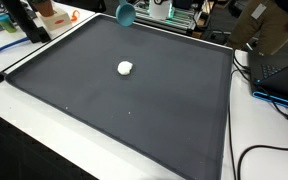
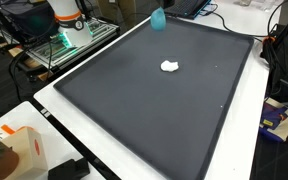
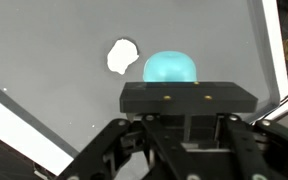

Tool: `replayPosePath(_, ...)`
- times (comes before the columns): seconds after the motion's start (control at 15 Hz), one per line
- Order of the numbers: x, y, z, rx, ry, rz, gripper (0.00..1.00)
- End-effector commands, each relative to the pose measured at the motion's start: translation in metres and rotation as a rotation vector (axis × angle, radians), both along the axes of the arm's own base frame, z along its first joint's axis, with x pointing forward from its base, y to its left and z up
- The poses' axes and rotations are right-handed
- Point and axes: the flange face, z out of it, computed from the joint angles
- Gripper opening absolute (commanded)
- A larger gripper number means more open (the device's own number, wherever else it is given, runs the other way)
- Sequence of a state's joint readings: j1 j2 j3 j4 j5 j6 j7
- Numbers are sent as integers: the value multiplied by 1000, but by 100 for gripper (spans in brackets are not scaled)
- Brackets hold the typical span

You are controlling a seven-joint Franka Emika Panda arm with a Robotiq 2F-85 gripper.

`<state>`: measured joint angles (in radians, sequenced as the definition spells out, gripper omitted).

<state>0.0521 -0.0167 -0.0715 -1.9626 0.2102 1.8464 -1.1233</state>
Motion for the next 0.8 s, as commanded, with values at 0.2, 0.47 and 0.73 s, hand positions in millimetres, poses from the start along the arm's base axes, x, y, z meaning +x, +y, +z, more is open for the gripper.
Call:
replayPosePath(0.2, 12, -1, -72, 27, 25, 39, 22)
replayPosePath(0.47, 10, -2, -105, 15, -63, 66, 22)
replayPosePath(0.73, -1, -1, -121, 4, -153, 103, 22)
